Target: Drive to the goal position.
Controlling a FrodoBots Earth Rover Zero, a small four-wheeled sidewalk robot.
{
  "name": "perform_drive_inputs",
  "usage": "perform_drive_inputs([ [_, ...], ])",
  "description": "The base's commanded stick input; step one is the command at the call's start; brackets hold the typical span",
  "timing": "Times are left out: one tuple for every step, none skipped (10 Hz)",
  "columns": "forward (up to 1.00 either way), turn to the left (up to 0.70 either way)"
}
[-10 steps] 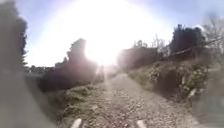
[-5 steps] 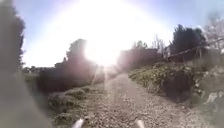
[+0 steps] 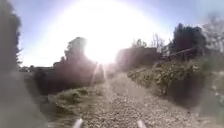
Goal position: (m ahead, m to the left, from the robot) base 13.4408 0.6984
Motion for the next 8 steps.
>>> perform_drive_inputs([
  [0.5, 0.0],
  [0.5, 0.0],
  [0.5, 0.0],
  [0.5, 0.0],
  [0.5, 0.0],
  [0.5, 0.0],
  [0.5, 0.0],
  [0.5, 0.0],
])
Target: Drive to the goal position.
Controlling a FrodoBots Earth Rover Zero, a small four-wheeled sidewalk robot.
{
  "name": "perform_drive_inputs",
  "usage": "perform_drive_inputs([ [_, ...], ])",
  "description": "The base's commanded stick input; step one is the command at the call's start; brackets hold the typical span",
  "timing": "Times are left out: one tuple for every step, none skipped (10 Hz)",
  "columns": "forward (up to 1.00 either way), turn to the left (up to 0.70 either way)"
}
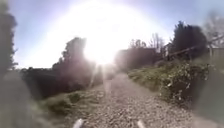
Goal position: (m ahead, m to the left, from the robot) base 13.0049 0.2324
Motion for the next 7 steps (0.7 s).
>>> perform_drive_inputs([
  [0.5, 0.0],
  [0.5, 0.0],
  [0.5, 0.0],
  [0.5, 0.0],
  [0.5, -0.15],
  [0.5, -0.28],
  [0.5, -0.37],
])
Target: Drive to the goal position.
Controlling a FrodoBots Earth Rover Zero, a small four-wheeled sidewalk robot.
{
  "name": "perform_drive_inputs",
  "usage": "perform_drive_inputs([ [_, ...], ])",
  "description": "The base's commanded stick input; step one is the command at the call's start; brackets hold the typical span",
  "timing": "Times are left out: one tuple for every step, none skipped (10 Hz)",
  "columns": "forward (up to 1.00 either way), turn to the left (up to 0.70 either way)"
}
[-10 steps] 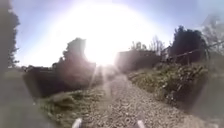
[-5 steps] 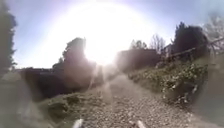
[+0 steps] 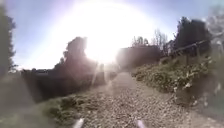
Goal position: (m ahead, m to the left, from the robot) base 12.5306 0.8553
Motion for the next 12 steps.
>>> perform_drive_inputs([
  [0.5, -0.2],
  [0.5, 0.0],
  [0.5, 0.0],
  [0.5, 0.0],
  [0.5, 0.0],
  [0.5, 0.0],
  [0.5, 0.0],
  [0.5, 0.0],
  [0.5, 0.0],
  [0.5, 0.0],
  [0.5, 0.0],
  [0.5, 0.0],
])
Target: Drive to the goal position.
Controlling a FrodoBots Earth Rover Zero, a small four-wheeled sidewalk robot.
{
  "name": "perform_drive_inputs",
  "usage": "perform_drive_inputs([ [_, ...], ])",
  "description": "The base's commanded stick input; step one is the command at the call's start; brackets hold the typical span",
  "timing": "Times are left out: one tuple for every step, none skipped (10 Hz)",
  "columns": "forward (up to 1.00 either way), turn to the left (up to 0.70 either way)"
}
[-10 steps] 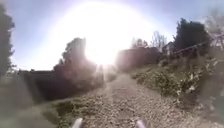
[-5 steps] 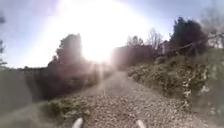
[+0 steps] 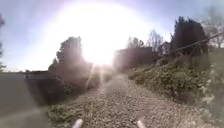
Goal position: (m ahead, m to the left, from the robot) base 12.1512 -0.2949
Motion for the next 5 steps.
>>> perform_drive_inputs([
  [0.5, 0.0],
  [0.5, 0.0],
  [0.5, 0.0],
  [0.5, 0.0],
  [0.5, 0.0],
])
